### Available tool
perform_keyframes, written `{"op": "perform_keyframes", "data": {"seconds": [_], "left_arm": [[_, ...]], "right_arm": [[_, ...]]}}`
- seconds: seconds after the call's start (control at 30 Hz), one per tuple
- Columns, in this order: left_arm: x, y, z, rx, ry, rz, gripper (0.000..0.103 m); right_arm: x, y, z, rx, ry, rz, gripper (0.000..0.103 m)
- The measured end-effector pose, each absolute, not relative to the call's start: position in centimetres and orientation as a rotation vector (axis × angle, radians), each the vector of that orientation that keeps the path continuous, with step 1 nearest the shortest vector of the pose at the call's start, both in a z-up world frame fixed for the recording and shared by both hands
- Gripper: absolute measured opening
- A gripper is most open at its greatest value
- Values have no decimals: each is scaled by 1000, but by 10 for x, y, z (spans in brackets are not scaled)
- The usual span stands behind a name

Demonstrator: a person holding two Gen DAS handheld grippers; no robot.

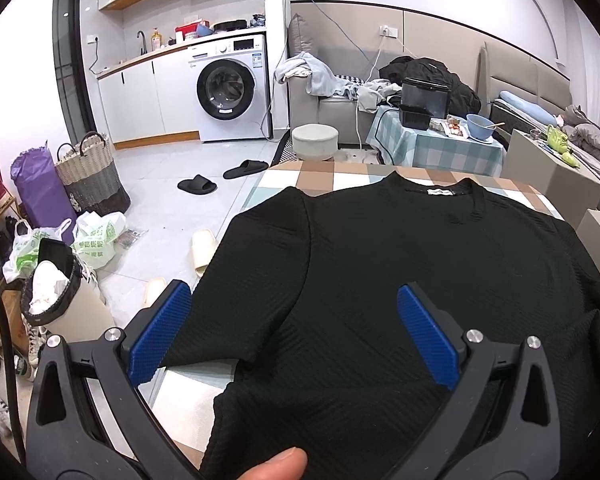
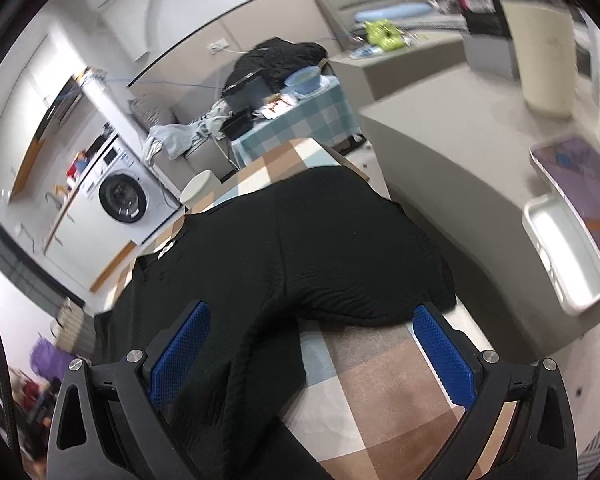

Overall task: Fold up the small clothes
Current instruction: 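Grasp the sweater's side edge with the right gripper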

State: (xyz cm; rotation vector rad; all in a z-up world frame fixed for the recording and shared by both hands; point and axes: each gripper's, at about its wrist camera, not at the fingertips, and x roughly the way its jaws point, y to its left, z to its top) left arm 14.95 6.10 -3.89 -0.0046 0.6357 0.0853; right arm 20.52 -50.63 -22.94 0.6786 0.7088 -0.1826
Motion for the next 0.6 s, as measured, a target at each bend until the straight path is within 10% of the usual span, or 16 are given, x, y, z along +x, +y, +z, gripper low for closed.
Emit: {"op": "perform_keyframes", "data": {"seconds": [0.6], "left_arm": [[177, 77, -64, -41, 672, 92, 103]], "right_arm": [[216, -554, -277, 967, 774, -262, 74]]}}
